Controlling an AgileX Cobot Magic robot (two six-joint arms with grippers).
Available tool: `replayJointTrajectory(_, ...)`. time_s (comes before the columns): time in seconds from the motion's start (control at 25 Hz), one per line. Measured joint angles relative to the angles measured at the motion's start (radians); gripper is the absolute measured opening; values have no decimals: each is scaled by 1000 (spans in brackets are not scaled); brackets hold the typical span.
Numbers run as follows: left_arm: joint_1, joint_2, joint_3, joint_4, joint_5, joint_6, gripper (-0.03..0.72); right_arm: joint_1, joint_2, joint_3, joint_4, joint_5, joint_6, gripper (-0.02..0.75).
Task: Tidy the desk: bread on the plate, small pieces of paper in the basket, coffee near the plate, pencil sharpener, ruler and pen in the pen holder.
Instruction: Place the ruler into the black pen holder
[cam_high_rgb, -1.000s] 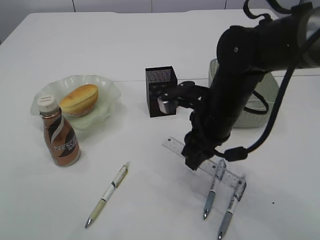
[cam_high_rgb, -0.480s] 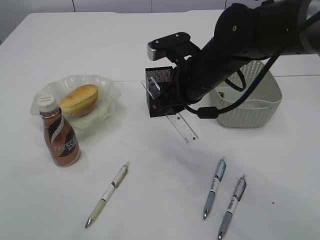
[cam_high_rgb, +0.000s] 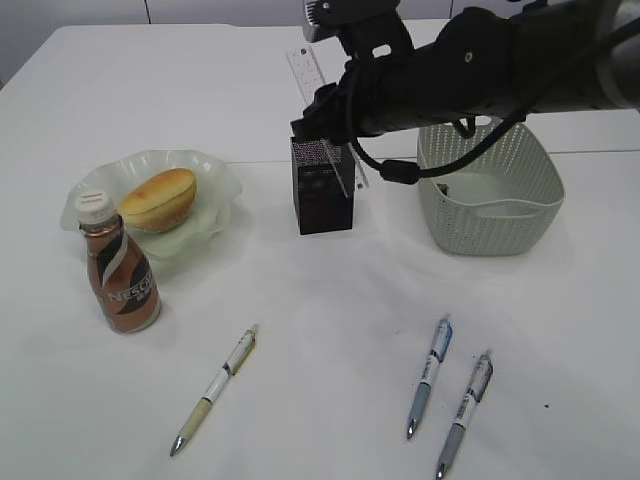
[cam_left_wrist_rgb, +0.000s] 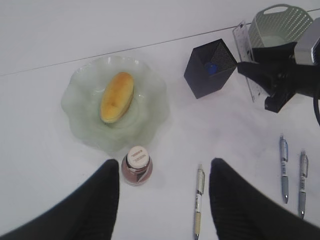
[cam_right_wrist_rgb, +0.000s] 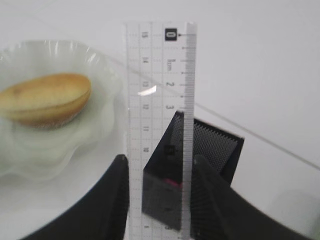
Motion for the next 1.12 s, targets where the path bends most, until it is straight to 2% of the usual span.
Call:
replayJointTrajectory(0.48, 0, 0, 0, 0, 1, 0, 416, 0, 93, 0, 11, -466, -2, 277)
replayJointTrajectory(0.72, 0, 0, 0, 0, 1, 0, 416, 0, 169, 0, -61, -664, 39, 277)
replayJointTrajectory(0.92, 0, 2, 0, 0, 1, 0, 416, 0, 199, 0, -197, -738, 150, 277)
replayJointTrajectory(1.12, 0, 19, 0, 0, 1, 0, 416, 0, 204, -5, -224, -756, 171, 277)
